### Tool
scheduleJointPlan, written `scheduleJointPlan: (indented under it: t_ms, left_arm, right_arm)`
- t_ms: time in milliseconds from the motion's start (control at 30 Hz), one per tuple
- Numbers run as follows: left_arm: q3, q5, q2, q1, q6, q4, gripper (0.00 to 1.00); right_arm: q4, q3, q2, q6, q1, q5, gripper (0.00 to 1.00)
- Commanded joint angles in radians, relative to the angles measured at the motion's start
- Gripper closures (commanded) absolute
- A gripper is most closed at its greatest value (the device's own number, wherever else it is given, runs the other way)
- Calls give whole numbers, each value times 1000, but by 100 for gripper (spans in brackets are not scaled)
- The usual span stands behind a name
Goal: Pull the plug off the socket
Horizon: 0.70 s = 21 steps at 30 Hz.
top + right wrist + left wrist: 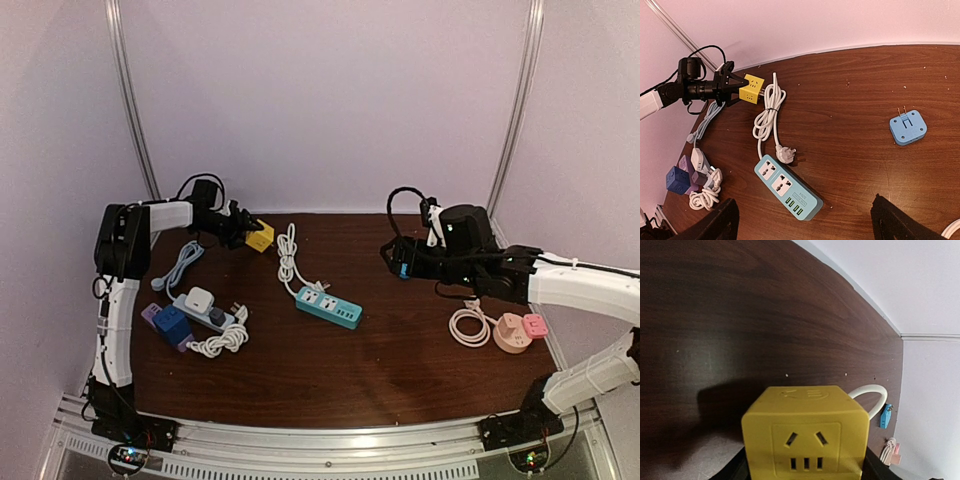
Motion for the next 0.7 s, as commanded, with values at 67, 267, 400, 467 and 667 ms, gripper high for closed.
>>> scheduleJointPlan:
  t_ms: [67,267,400,467,667]
  left_arm:
    - [47,3,15,10,36,-54,60]
    - [73,-87,9,14,114,-158,37]
    - [98,-127,9,19,153,-209,22]
    - [105,-139,4,19,171,-226,16]
    - [125,-203,-20,19,212,-267,8]
  right_arm:
    - [-11,-11,-27,3,2,32,7]
    - [-23,-6,-25,-2,1,32,7]
    - [-28,0,-25,-6,2,34,7]
    - [-29,2,-21,-7,2,34,7]
    - [-33,5,-13,-12,1,27,7]
